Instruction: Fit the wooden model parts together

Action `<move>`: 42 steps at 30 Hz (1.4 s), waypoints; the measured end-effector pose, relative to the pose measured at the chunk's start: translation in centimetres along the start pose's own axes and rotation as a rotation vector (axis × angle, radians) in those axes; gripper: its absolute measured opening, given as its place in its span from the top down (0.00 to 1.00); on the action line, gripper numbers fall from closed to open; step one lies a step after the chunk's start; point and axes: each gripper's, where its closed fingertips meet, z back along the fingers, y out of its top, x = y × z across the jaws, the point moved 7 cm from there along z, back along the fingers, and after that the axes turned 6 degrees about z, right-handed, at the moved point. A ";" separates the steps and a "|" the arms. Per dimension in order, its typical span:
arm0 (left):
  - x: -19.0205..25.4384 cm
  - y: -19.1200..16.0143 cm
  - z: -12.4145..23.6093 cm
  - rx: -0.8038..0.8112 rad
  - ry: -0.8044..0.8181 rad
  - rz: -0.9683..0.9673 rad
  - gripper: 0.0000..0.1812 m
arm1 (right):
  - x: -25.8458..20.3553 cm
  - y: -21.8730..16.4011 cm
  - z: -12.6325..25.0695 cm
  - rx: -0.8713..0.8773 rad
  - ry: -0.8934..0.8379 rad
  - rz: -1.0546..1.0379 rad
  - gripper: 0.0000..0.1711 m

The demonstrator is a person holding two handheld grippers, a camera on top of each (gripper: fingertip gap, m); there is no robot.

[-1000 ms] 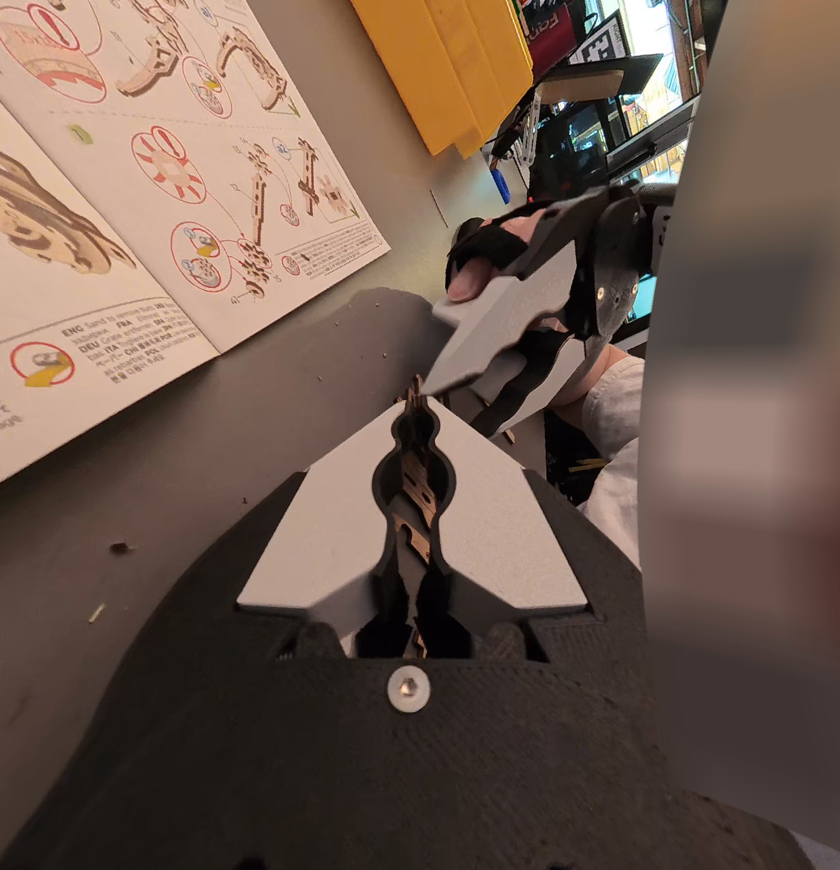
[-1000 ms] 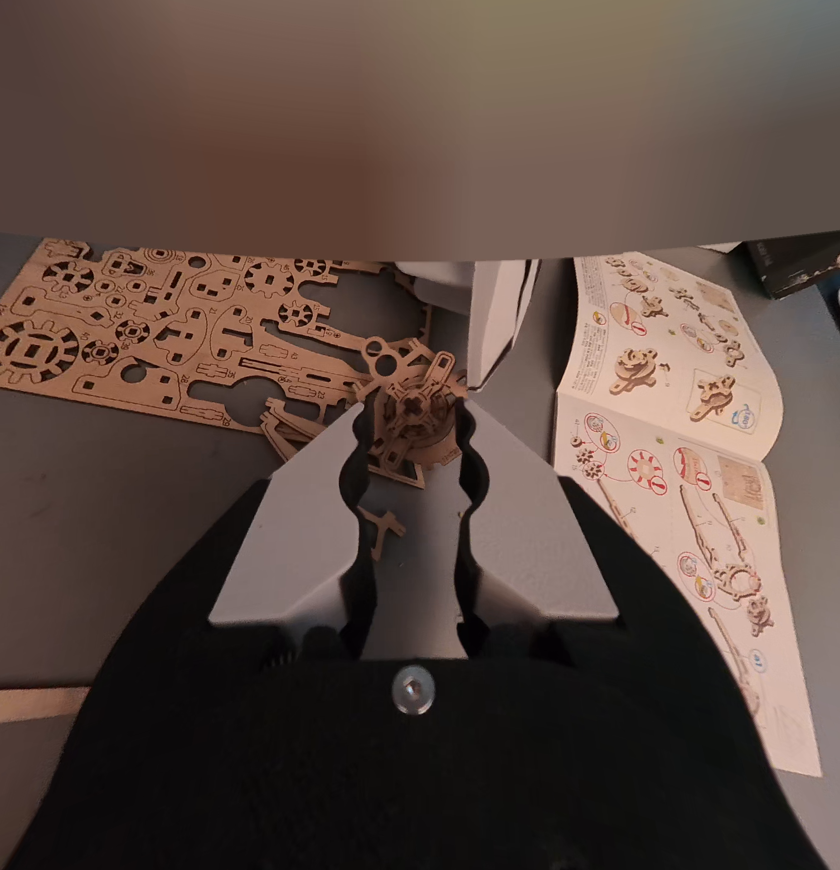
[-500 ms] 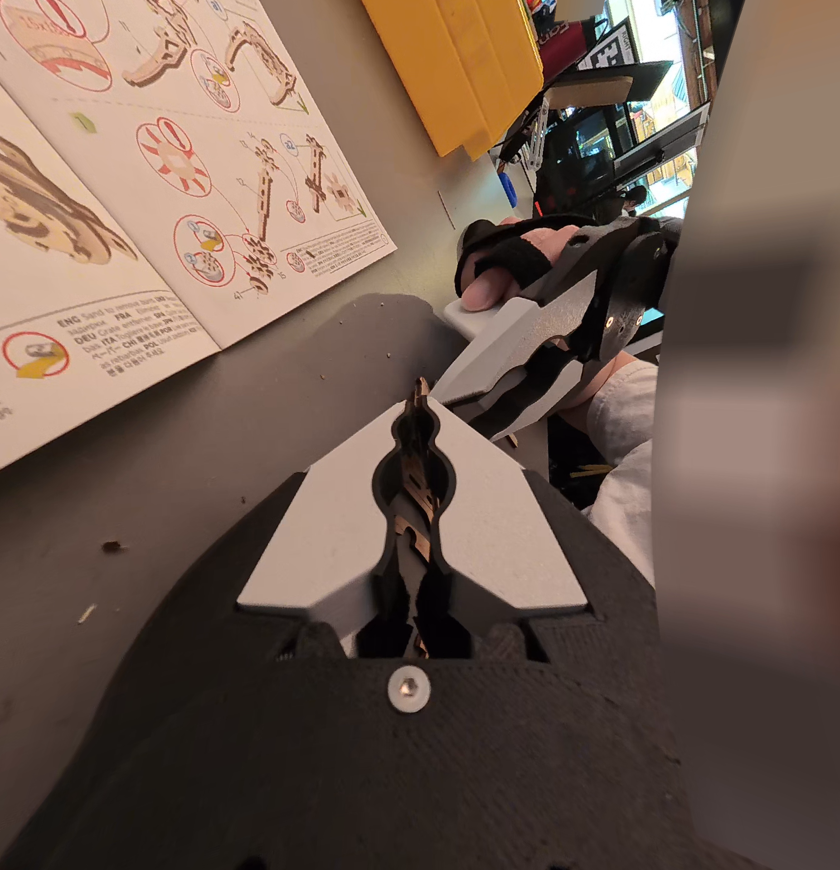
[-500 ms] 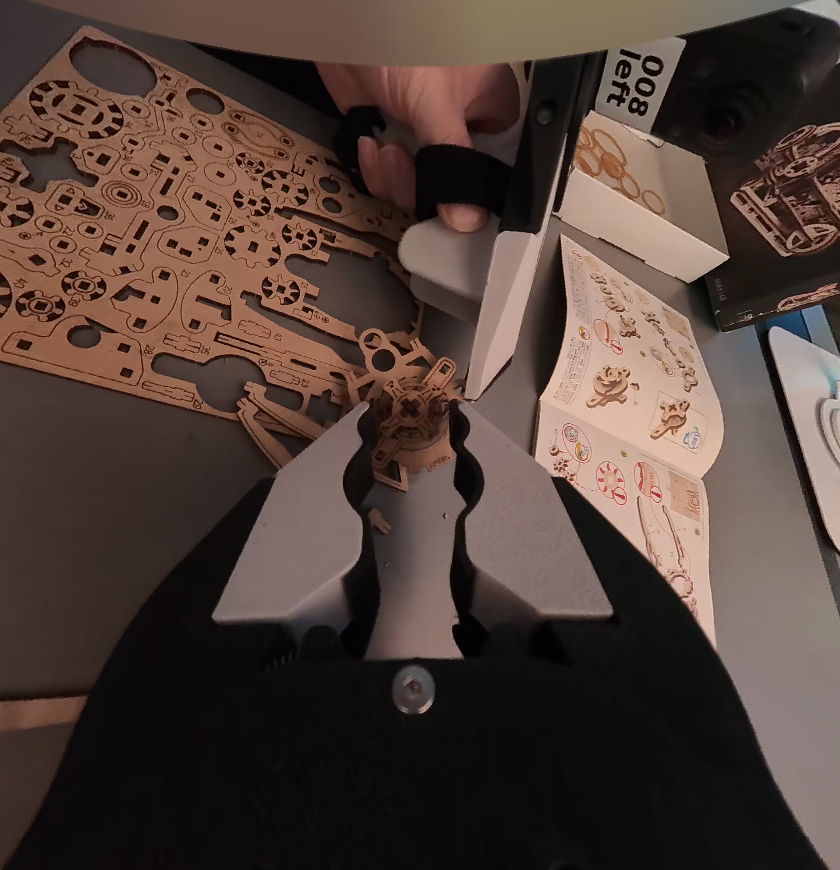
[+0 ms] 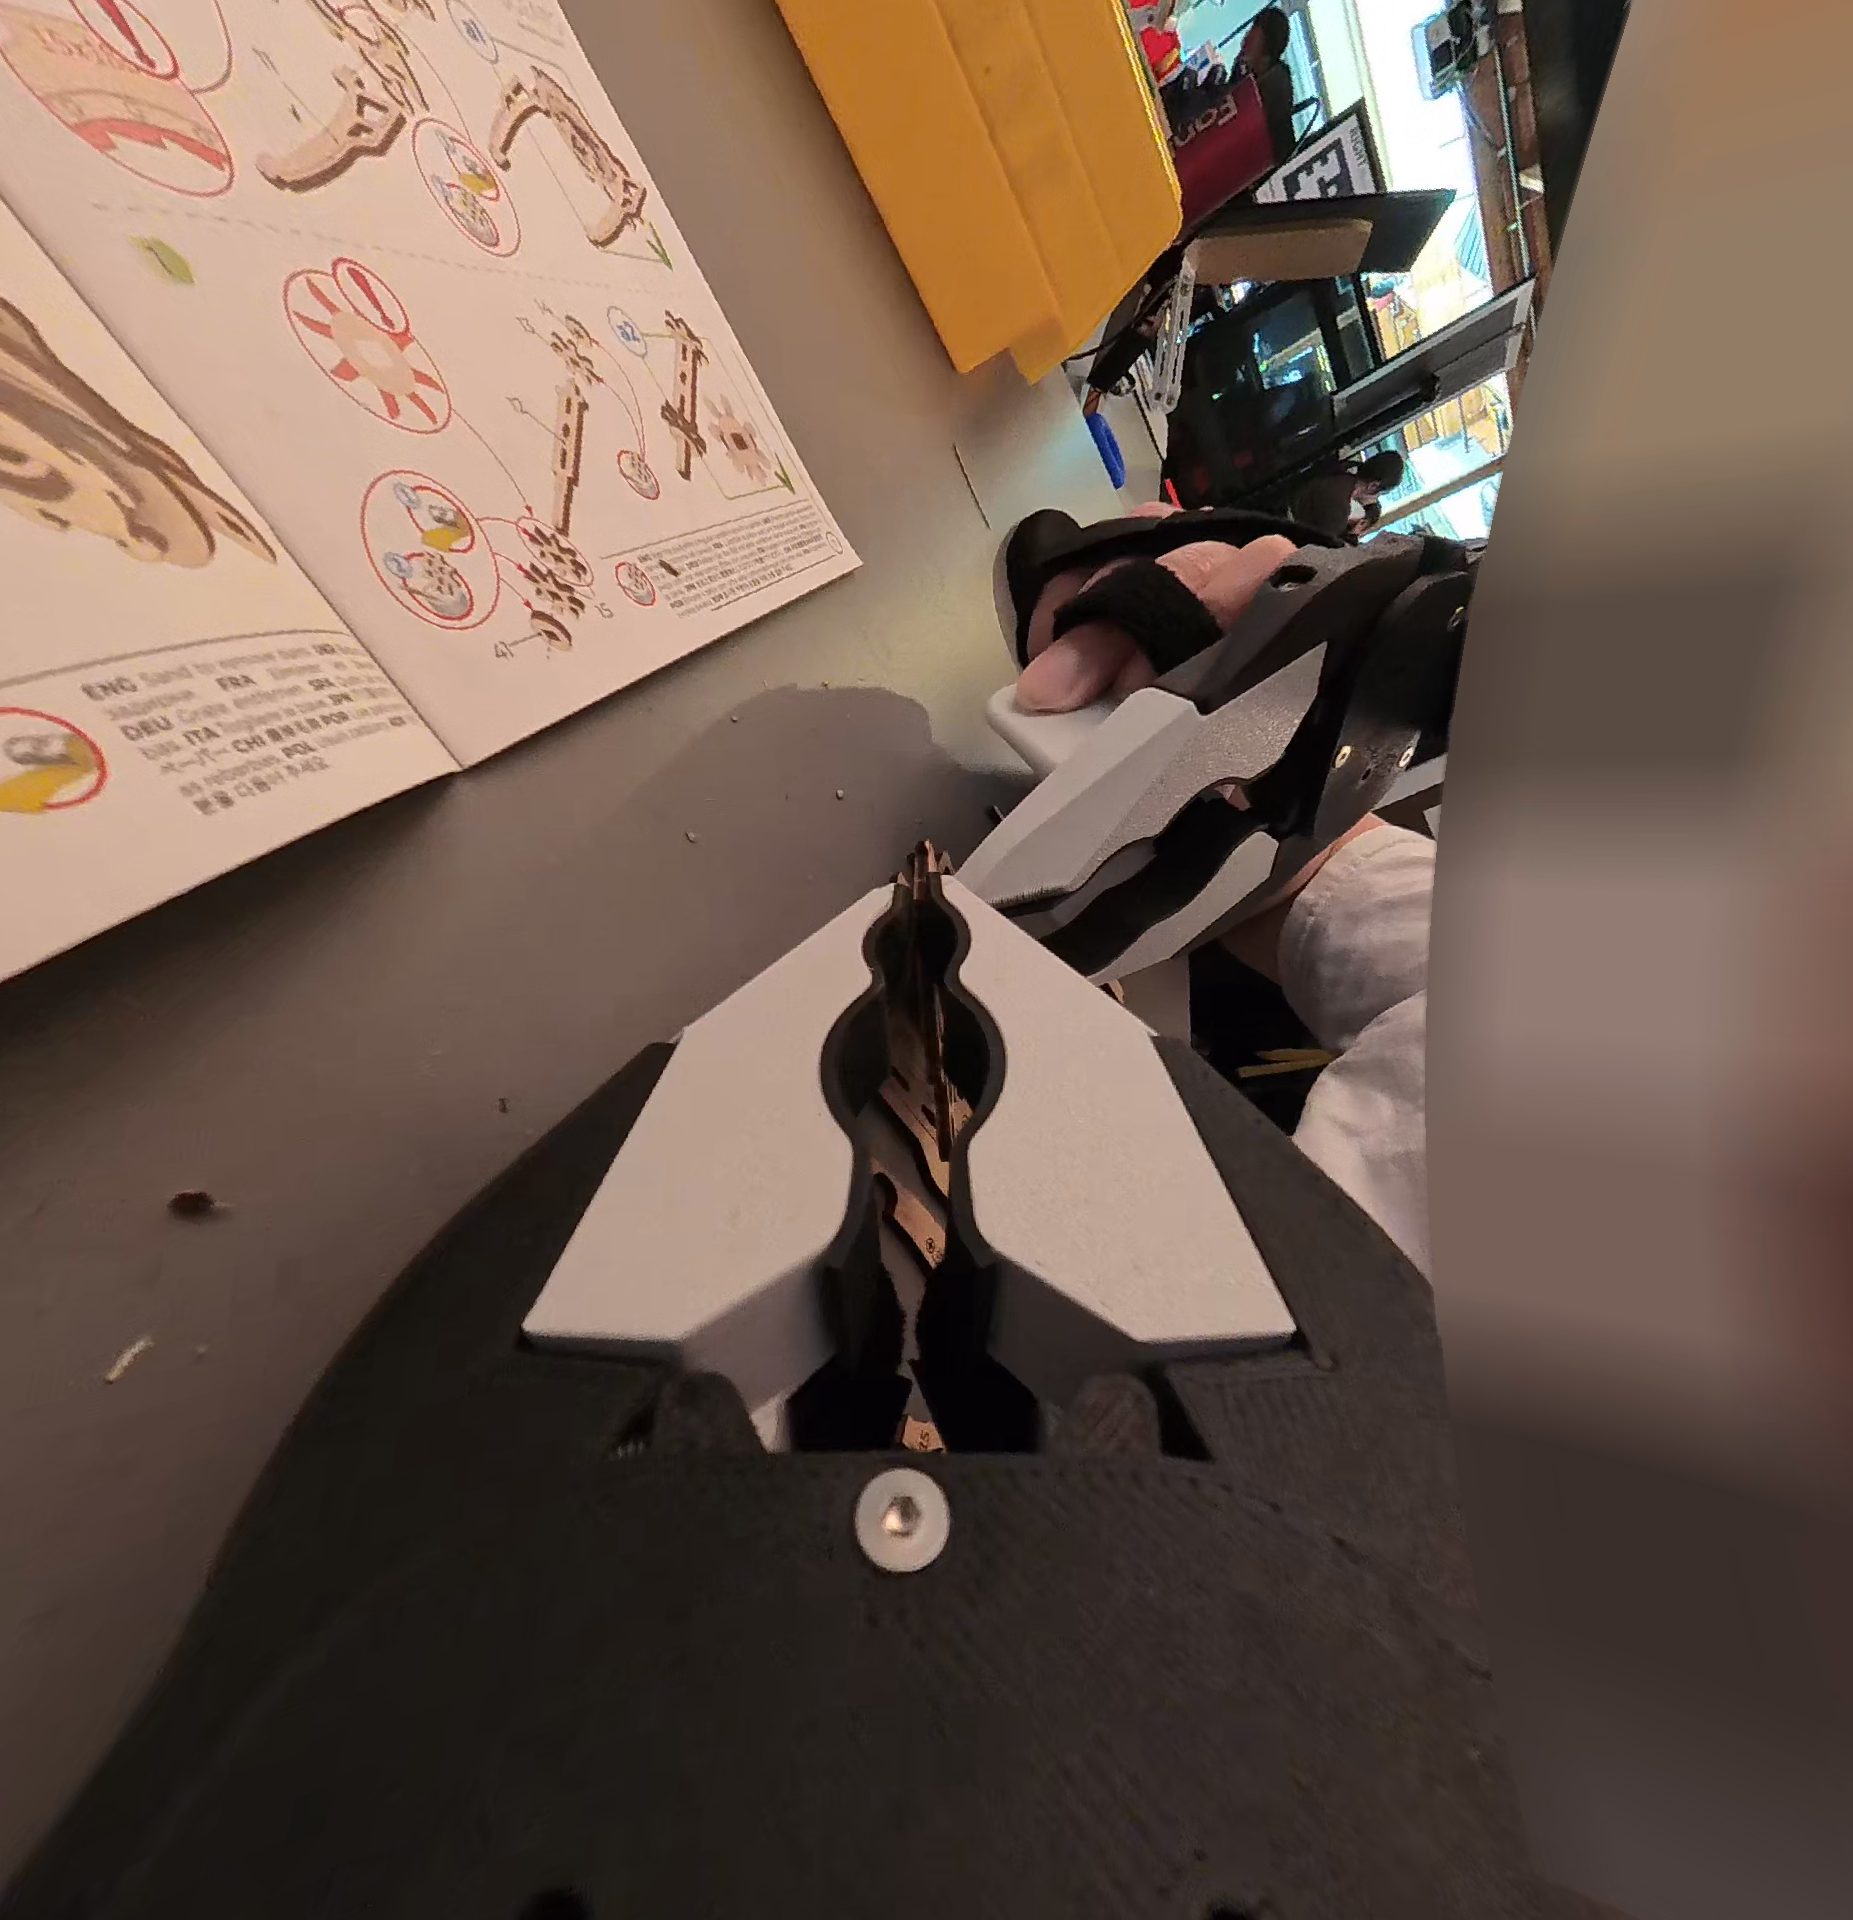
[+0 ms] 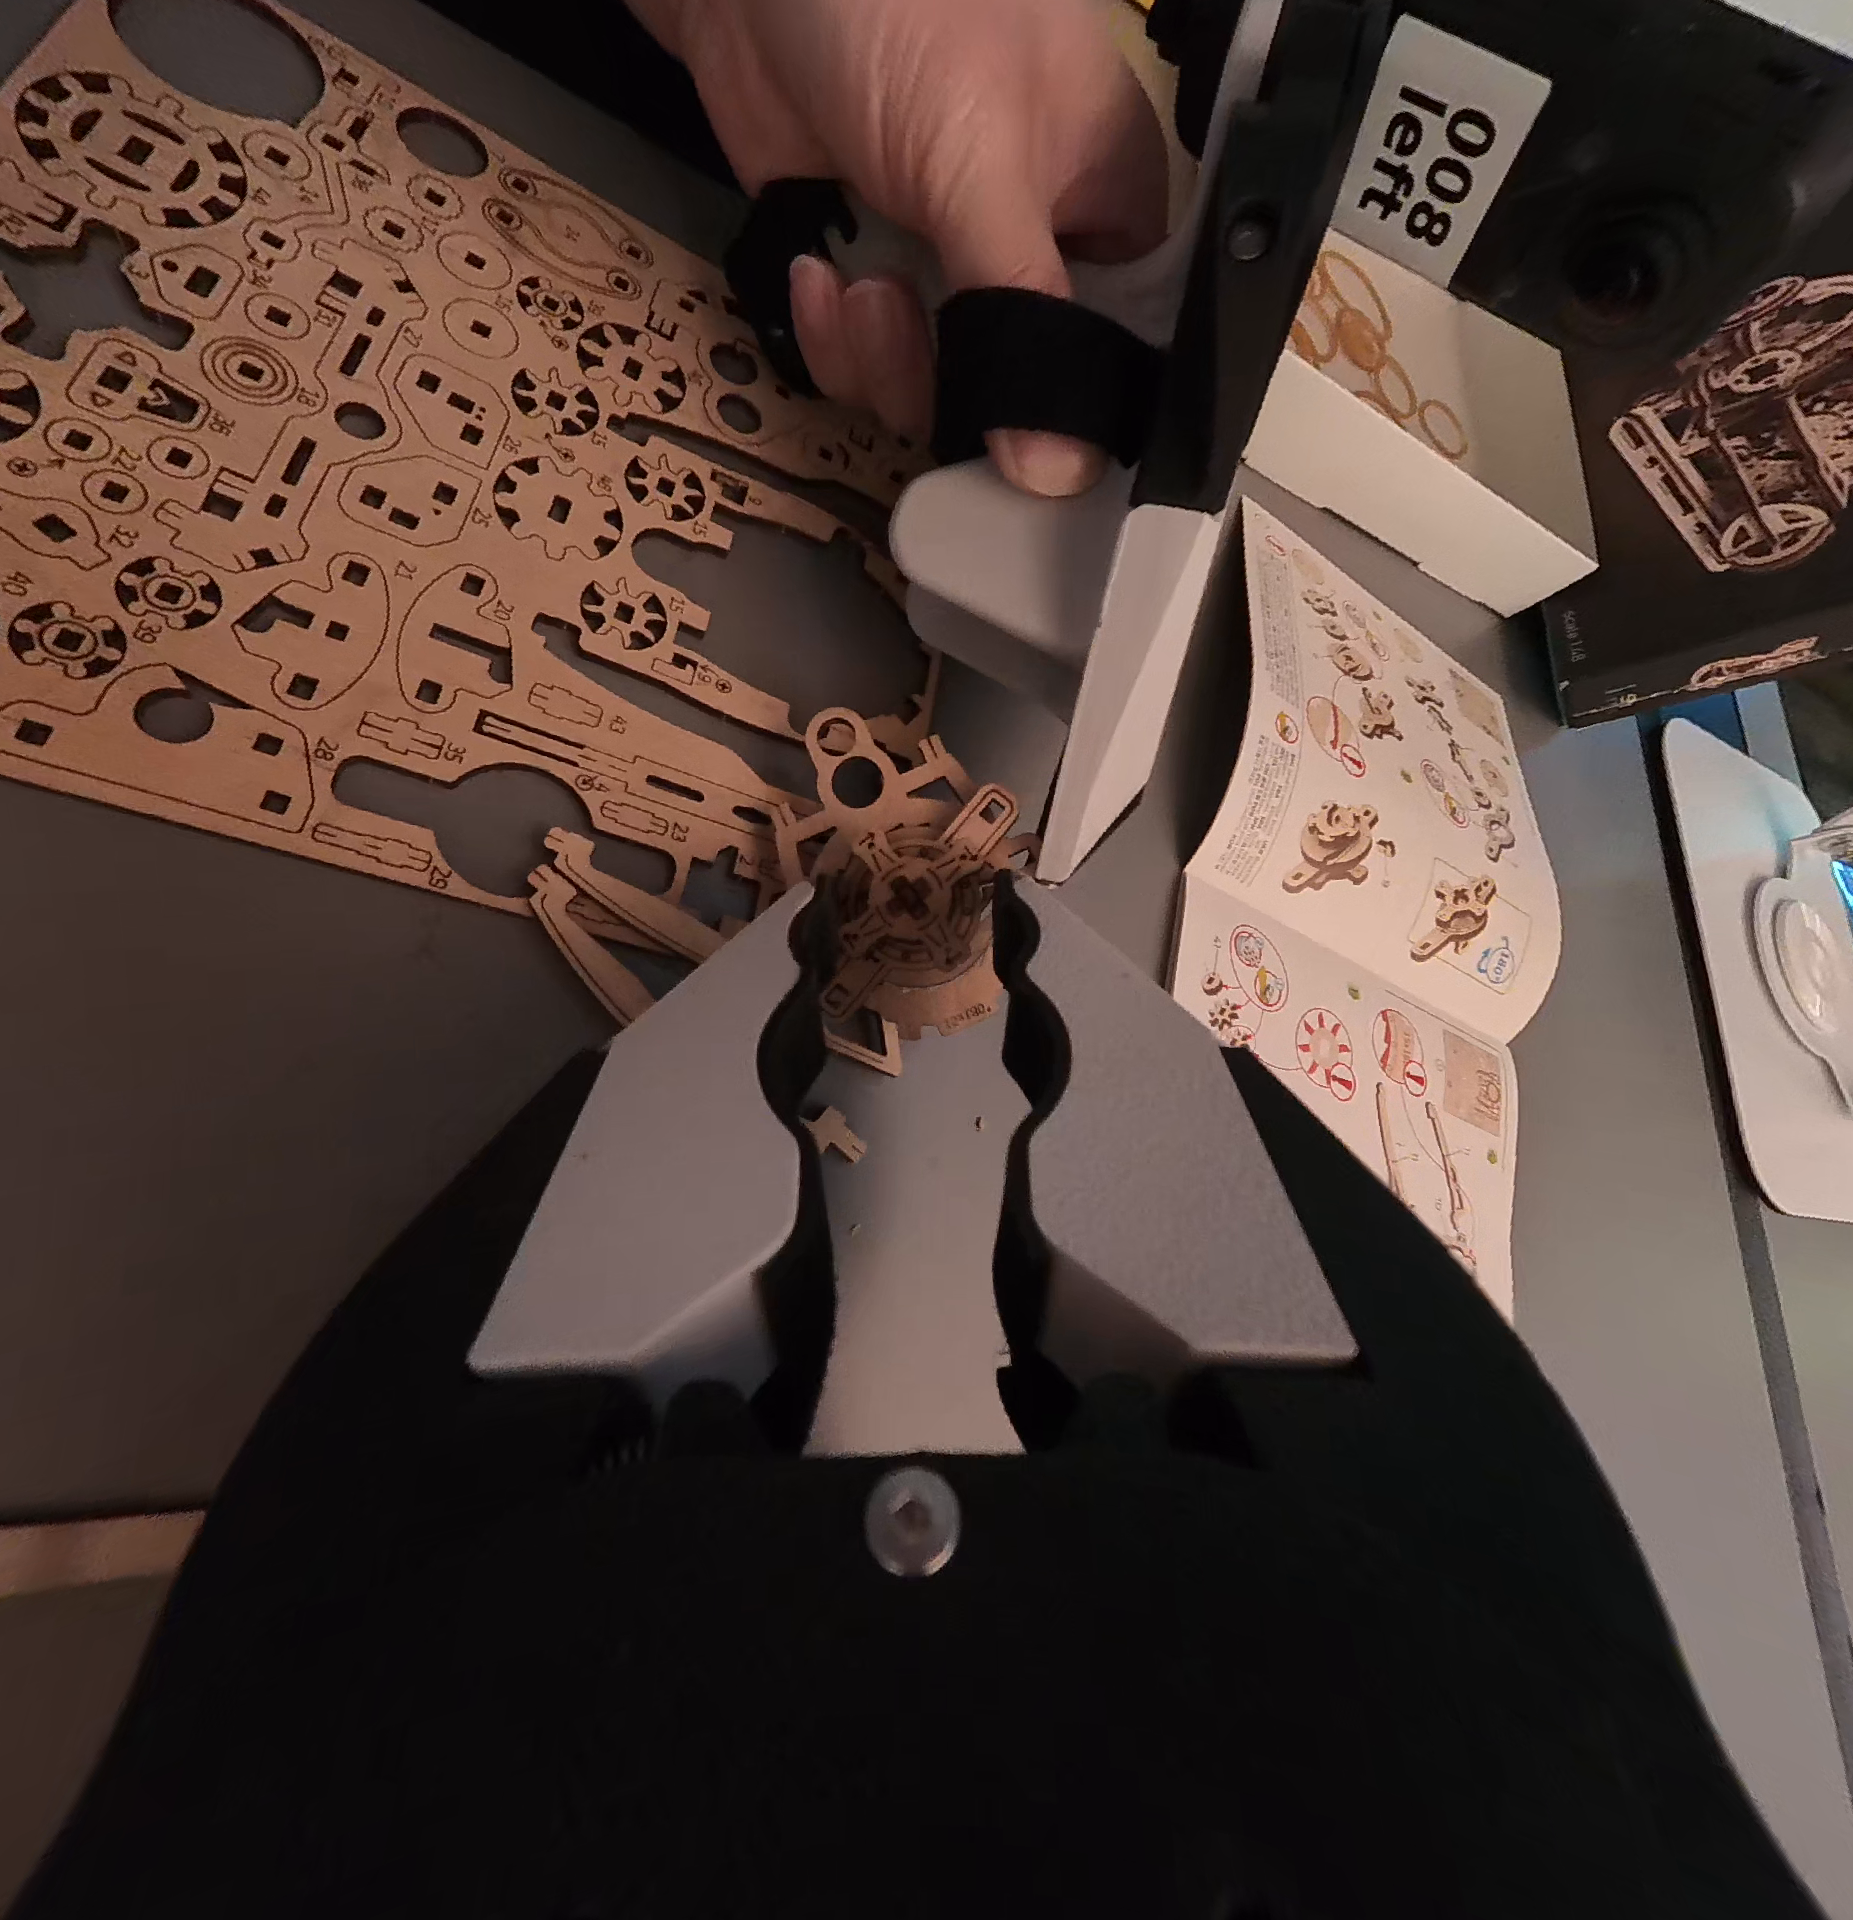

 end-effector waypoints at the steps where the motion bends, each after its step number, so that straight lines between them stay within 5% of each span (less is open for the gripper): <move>1: 0.0 0.0 0.0 -0.001 -0.003 0.001 1.00 | 0.0 0.0 0.1 -0.008 0.001 0.008 0.82; 9: 0.2 -0.2 -0.2 -0.012 -0.031 0.004 1.00 | -0.3 0.0 0.5 0.000 -0.011 0.073 0.82; 16: 0.1 -0.1 -0.2 -0.009 -0.034 0.006 1.00 | 0.7 0.2 1.6 0.120 0.024 -0.092 0.86; 21: -0.1 0.0 0.0 0.005 -0.029 0.017 1.00 | 0.2 -0.2 0.7 0.072 0.079 -0.132 0.79; 42: -0.3 0.0 0.1 0.015 -0.014 0.027 1.00 | 0.5 -0.3 0.4 0.035 0.013 -0.116 0.84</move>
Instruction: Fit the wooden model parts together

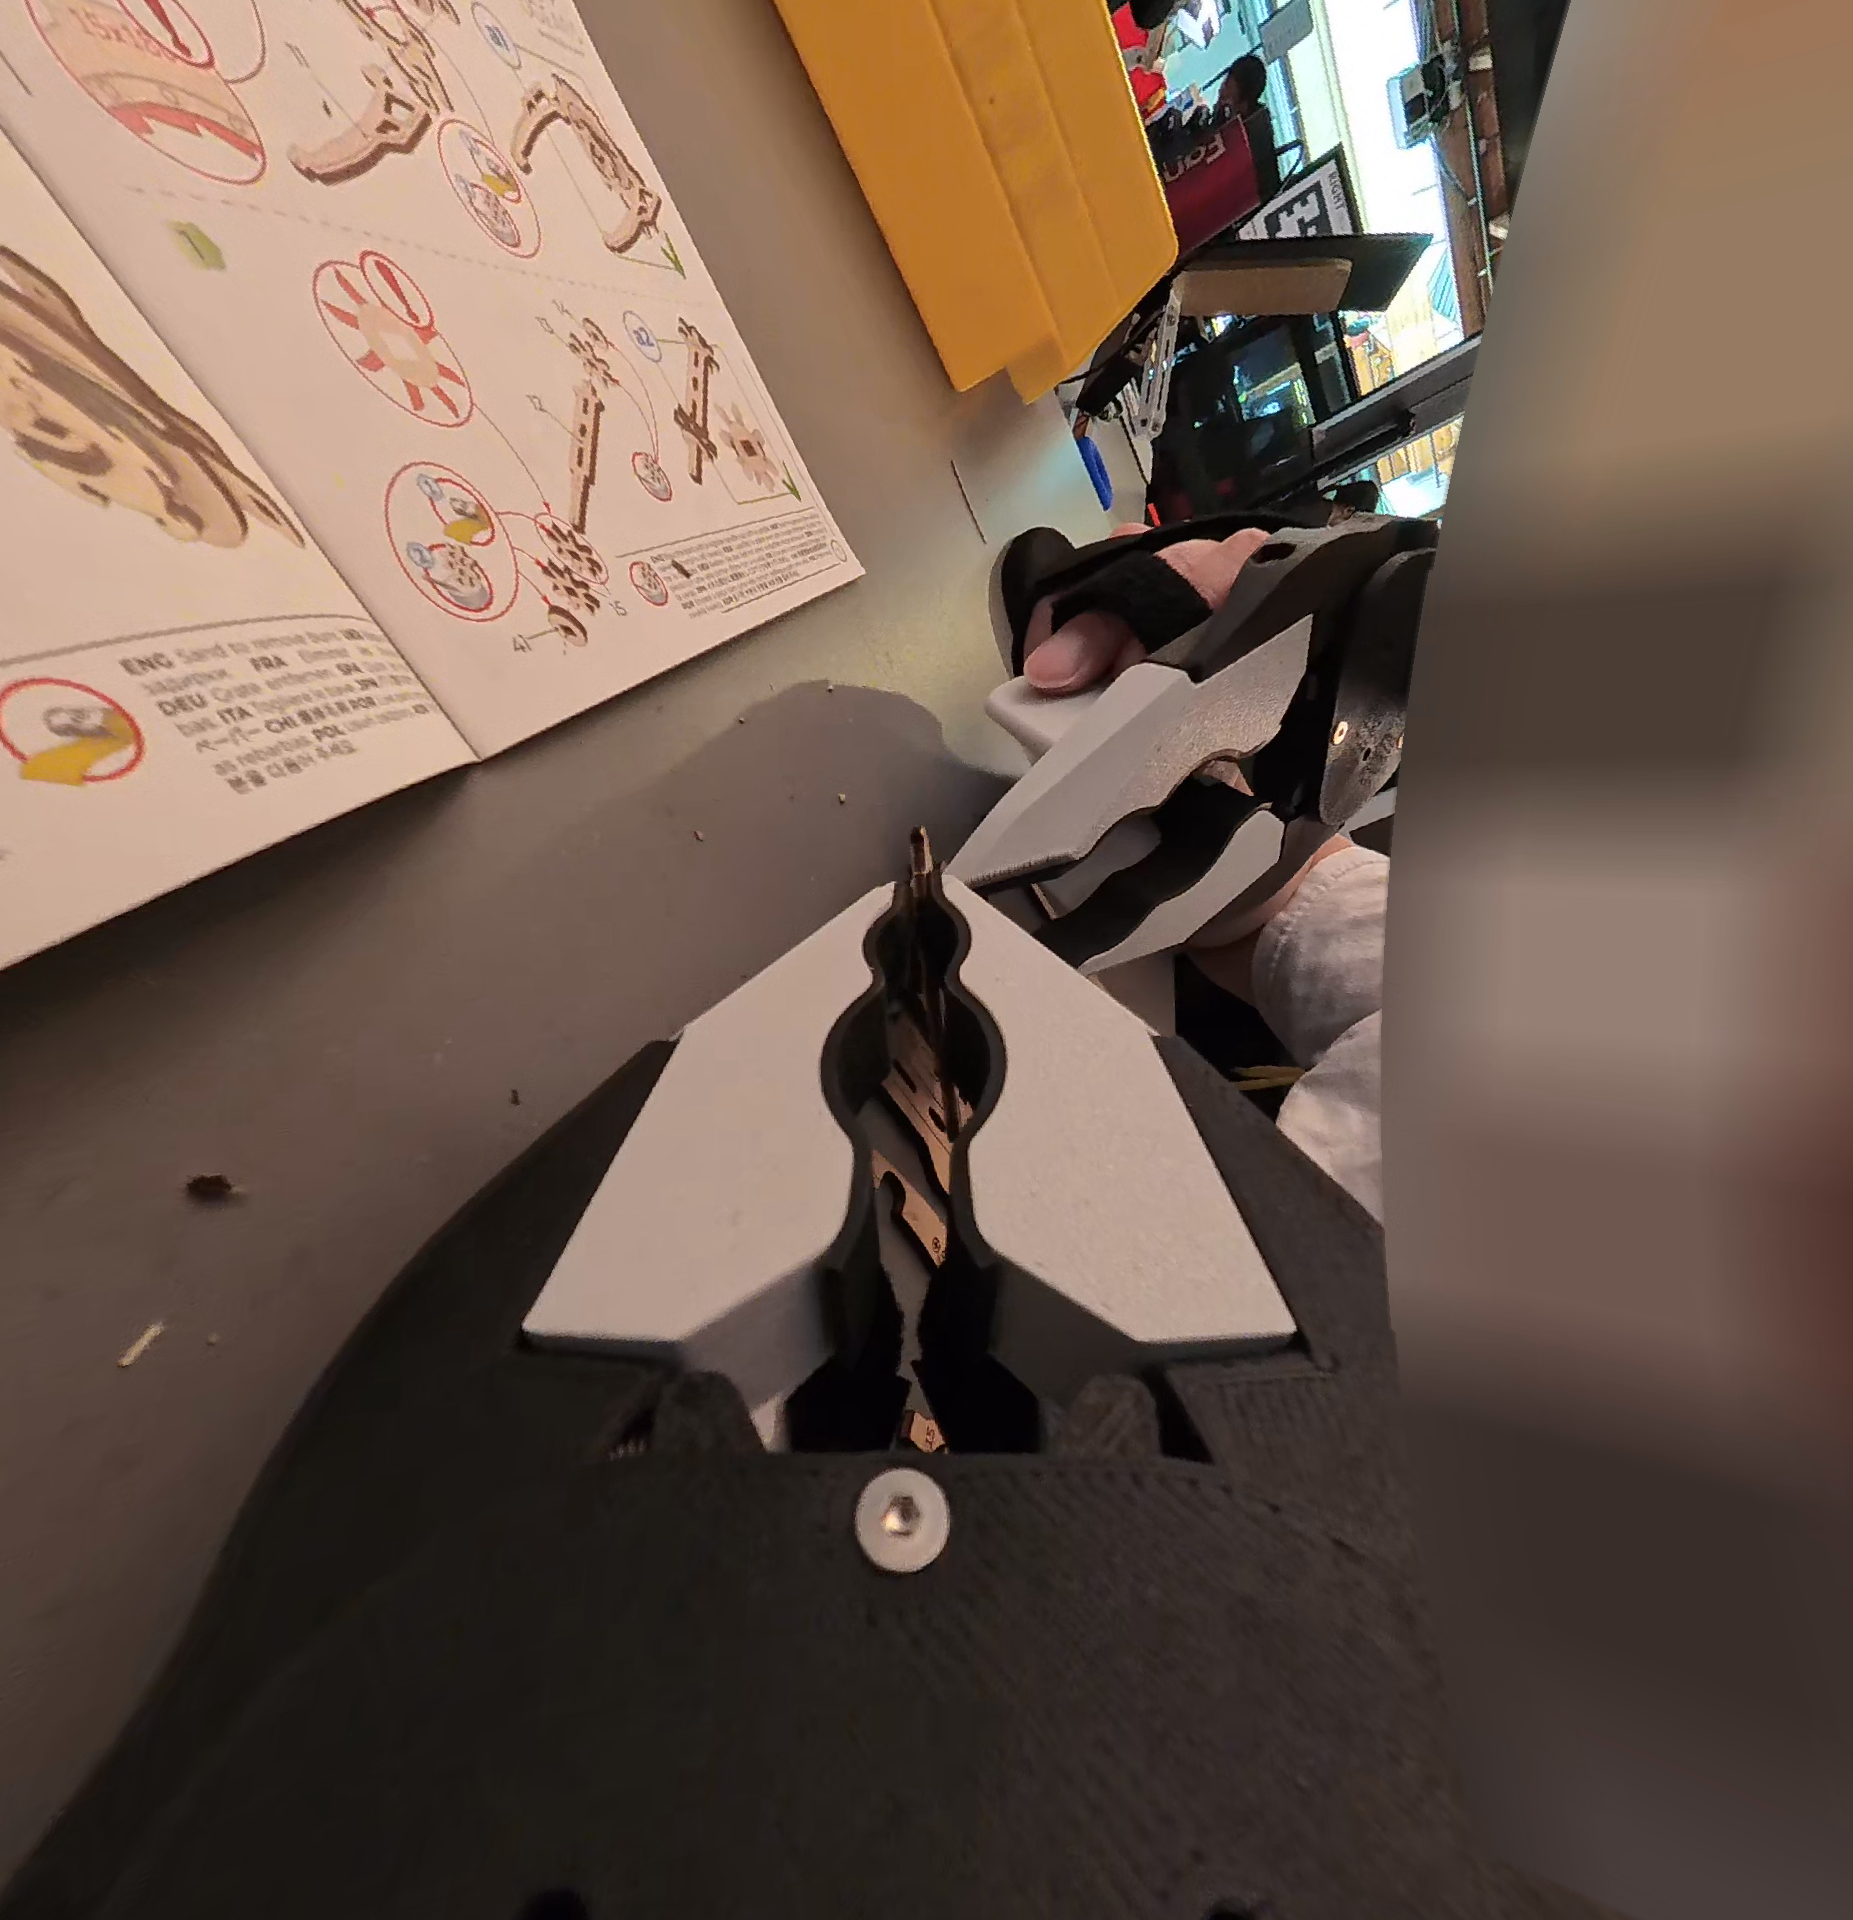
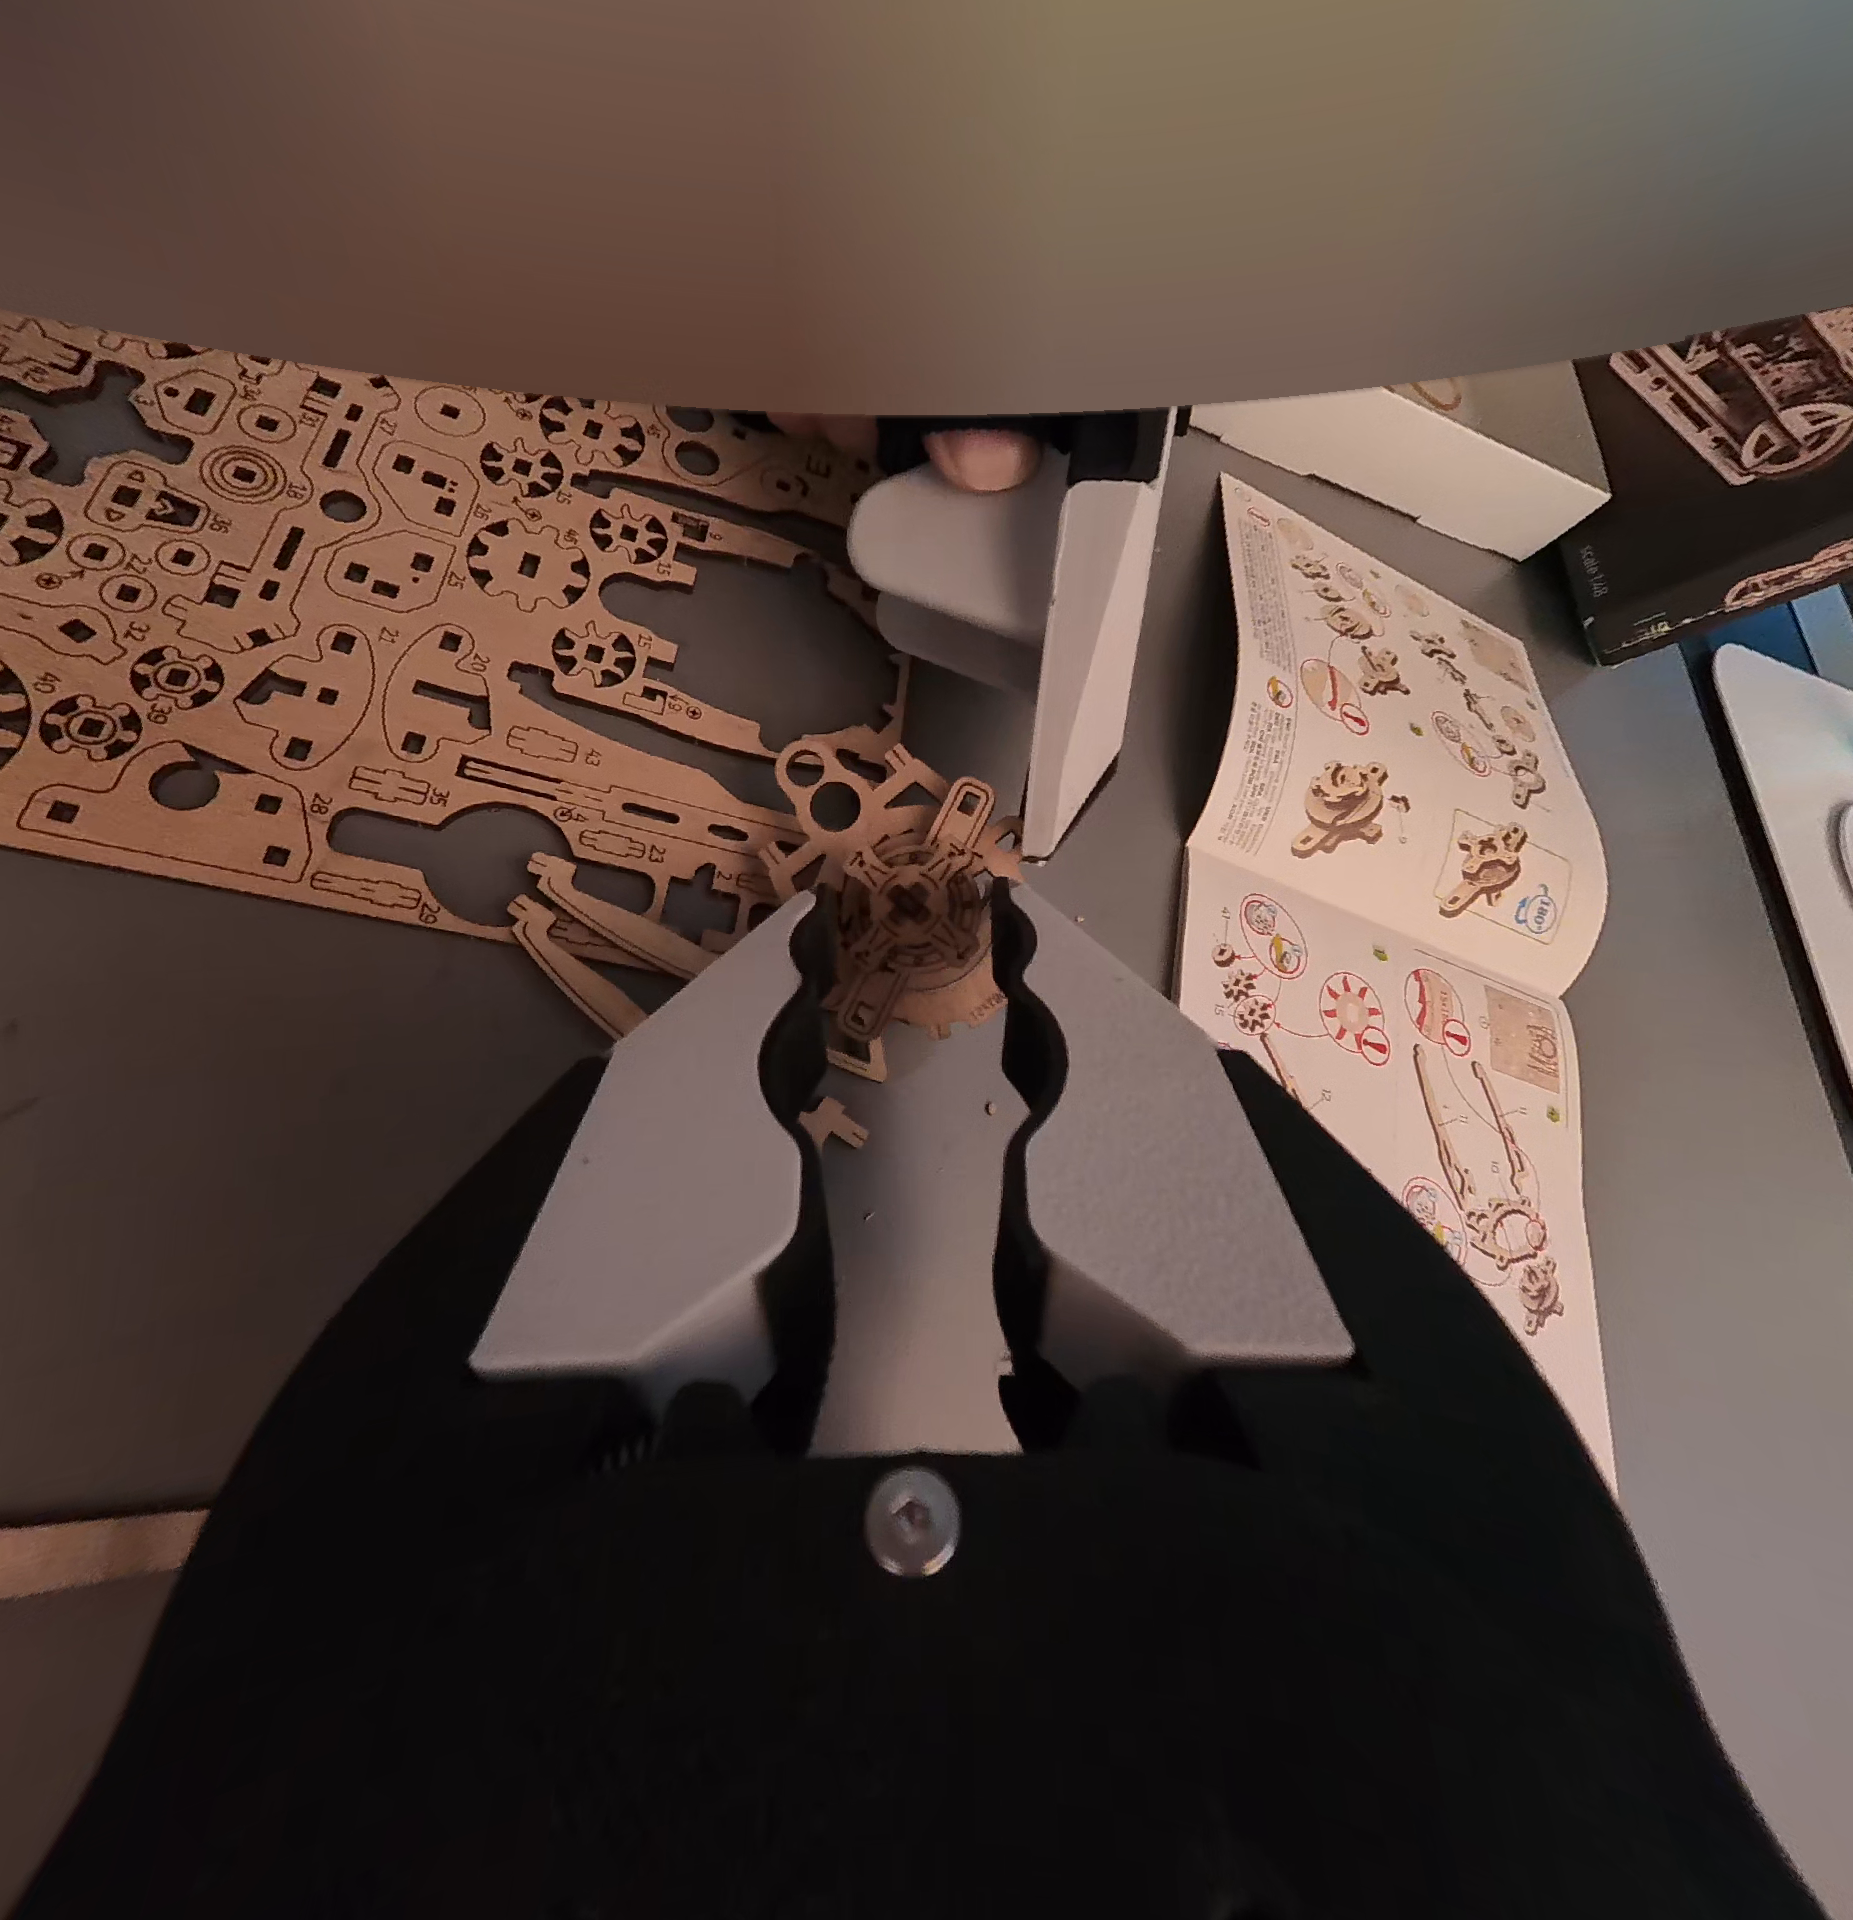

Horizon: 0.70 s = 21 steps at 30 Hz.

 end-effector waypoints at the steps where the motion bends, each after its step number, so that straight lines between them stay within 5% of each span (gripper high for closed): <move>1: 0.0 0.0 0.0 0.000 0.001 0.001 1.00 | 0.0 0.0 0.0 -0.001 -0.002 0.003 0.84; 21: 0.1 0.0 0.0 0.007 0.007 -0.003 1.00 | -0.5 -0.1 -0.4 -0.059 -0.063 0.171 0.83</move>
